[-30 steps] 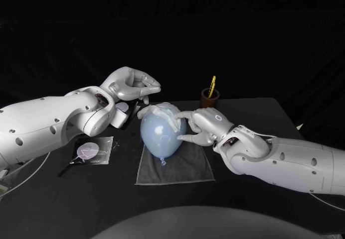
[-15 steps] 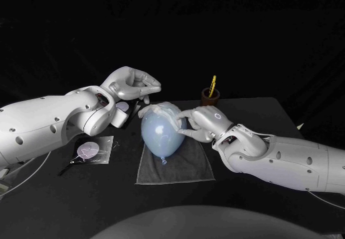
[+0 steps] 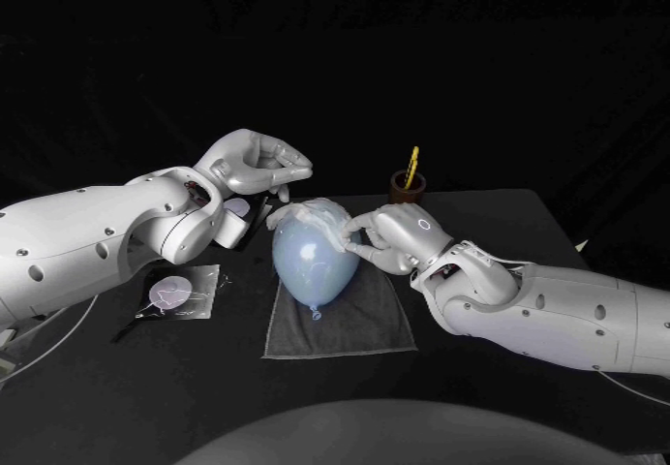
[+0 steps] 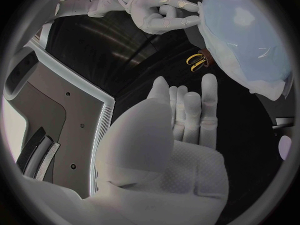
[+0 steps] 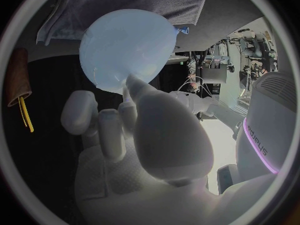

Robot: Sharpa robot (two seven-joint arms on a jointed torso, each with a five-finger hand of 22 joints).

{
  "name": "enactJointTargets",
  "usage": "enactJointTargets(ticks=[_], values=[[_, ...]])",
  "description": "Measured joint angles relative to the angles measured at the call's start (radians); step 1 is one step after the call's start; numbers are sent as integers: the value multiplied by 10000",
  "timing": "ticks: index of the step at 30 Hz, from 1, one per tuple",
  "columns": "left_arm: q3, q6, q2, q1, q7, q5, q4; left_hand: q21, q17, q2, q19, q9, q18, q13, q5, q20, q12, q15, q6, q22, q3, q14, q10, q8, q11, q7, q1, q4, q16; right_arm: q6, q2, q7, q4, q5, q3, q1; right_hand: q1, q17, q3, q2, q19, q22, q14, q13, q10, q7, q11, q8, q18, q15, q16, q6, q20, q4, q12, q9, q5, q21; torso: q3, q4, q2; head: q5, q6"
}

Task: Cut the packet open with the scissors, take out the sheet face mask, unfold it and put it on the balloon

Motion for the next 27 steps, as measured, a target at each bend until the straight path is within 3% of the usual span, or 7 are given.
enactJointTargets(ticks=[7,12,19,27], values=[[0,28,0,0,-2,31,7,0,-18,2,-37,-24,18,-13,0,37,-47,0,-54,10,38,0,-37,-57,37,53,84,-19,0,-213,15,66,7,45,0,3,-1,1,455,132,148,-1,-34,3,-19,-221,-20,360,-70,-107,99,223,-148,-68,184,96,0,351,-2,4,-2,-14,0],[0,53,1,0,-2,54,17,0,-19,2,-37,-24,17,-24,0,37,-47,0,-55,11,65,0,-37,-57,37,53,83,9,0,-345,44,113,41,53,8,20,-97,2,949,223,372,-5,-39,-79,7,-287,-2,668,-139,-210,291,352,-300,-50,801,213,-20,903,-7,10,-2,-15,-1],[0,75,-1,0,-1,71,33,-1,-32,-40,-37,-39,12,-25,0,37,-48,0,-75,11,92,0,-74,-94,74,73,126,-19,-36,-429,41,121,88,22,30,127,-610,9,1437,111,416,-8,118,-87,521,-448,-398,1014,-139,-451,294,413,-345,117,1057,237,-65,961,-9,13,-1,-19,-1],[0,105,-12,0,6,86,53,36,-56,2,-37,-39,5,-26,0,37,-48,1,-91,24,92,0,-74,-94,74,89,161,-19,-36,-449,-200,135,209,39,54,312,-819,8,1503,126,416,-4,138,-58,690,-448,-531,1015,-139,-500,325,413,-346,100,1031,237,-79,961,-9,11,-1,-19,-1]])
